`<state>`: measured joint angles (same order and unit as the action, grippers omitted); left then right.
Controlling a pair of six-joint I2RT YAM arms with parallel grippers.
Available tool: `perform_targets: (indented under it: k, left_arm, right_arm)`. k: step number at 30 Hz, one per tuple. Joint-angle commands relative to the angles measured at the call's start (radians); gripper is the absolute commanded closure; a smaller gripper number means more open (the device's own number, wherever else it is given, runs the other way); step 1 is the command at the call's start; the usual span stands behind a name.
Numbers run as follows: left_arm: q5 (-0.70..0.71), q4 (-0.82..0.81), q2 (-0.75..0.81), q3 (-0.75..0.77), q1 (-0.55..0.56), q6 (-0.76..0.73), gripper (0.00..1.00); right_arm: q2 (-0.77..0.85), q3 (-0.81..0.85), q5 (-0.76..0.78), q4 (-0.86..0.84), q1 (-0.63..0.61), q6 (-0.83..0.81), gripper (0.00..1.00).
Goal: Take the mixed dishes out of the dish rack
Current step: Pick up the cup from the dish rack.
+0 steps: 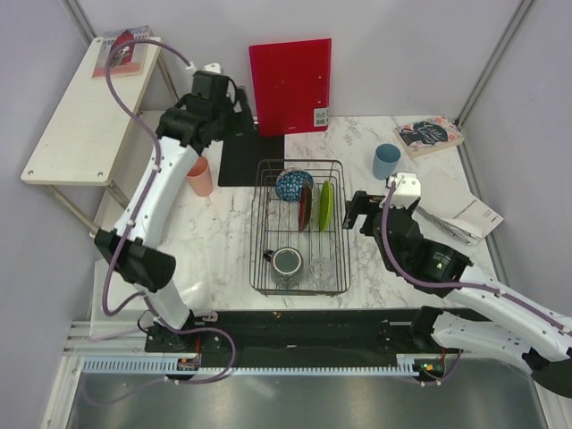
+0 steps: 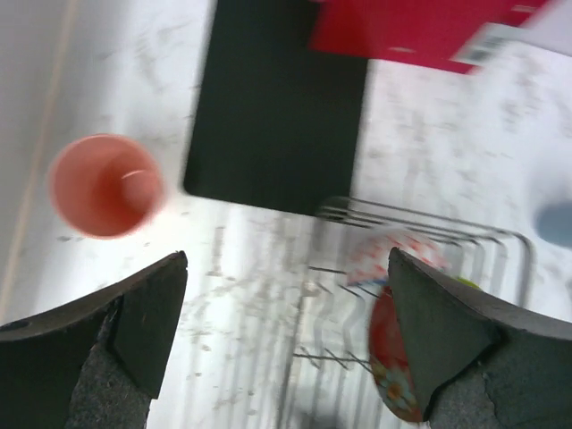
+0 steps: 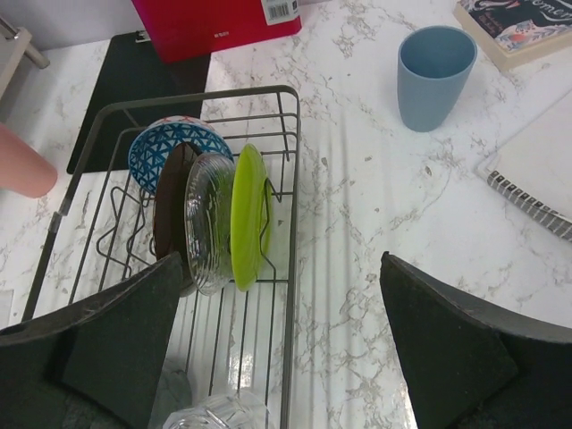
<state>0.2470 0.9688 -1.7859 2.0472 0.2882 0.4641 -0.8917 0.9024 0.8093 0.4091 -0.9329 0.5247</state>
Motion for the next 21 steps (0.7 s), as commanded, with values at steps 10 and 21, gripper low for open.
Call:
perform_targets:
  k: [10, 21]
  left_arm:
    - [-0.158, -0.510, 0.522, -0.804, 0.397, 0.191, 0.01]
    - [-0.242, -0.507, 0.568, -1.035, 0.571, 0.048, 0.05]
  right_arm:
    - [0.129, -0.088, -0.088, -0.023, 0.002, -0.058, 0.02]
    - [0.169, -0.168, -0.096, -0.013, 0.002, -0.017, 0.02]
